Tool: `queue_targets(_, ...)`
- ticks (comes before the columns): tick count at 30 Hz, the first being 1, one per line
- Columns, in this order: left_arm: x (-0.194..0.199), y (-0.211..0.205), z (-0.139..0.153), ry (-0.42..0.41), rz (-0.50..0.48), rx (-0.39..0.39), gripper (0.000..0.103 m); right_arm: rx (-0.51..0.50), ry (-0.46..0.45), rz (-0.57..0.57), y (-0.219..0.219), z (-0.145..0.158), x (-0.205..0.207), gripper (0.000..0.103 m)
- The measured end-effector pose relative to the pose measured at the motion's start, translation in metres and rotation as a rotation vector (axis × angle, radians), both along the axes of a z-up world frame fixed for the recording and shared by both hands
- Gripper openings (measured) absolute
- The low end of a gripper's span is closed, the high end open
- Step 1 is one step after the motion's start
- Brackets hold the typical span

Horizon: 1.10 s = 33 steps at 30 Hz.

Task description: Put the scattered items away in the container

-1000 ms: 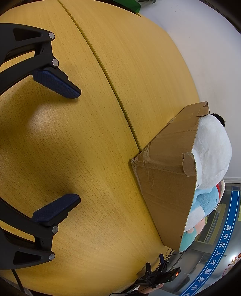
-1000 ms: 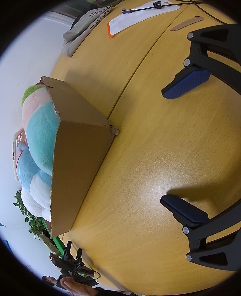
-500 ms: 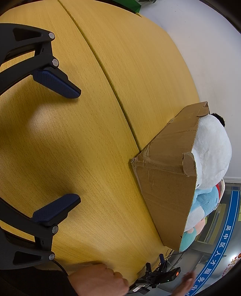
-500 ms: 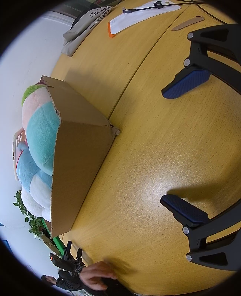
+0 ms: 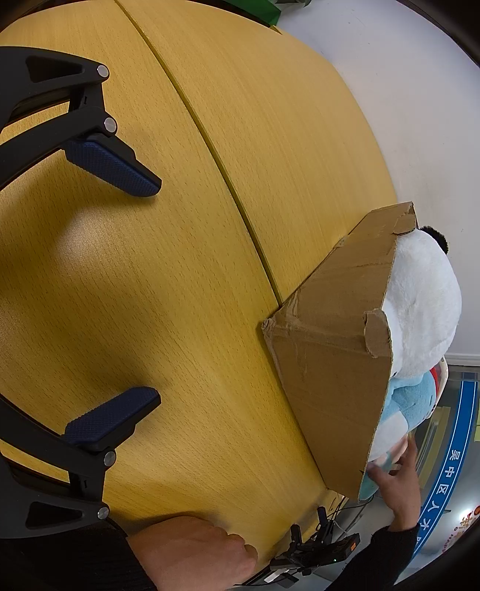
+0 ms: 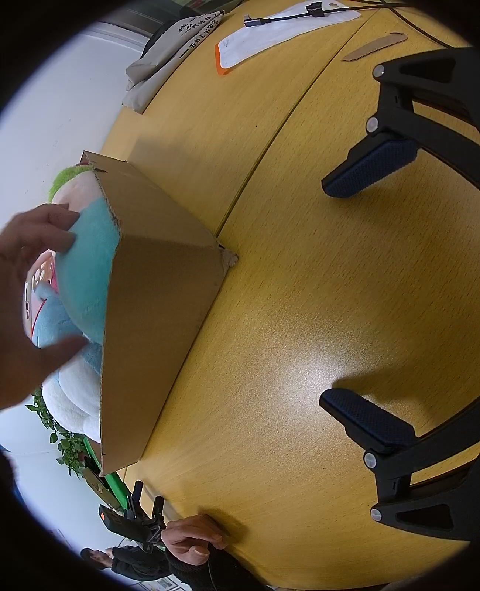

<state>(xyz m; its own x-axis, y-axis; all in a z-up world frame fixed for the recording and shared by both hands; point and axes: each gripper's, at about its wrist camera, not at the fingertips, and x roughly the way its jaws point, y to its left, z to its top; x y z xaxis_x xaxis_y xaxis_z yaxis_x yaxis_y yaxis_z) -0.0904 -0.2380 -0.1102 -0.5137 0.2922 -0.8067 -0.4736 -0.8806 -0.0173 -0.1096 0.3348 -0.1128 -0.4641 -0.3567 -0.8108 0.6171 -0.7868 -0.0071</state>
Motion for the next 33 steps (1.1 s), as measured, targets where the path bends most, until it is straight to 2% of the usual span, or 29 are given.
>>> queue_targets(33,-0.0038,-0.0002,-0.0007,0.000,-0.001,-0.001,0.103,0.000,-0.001,-0.003,-0.0001,-0.0001,-0.0014,0.103)
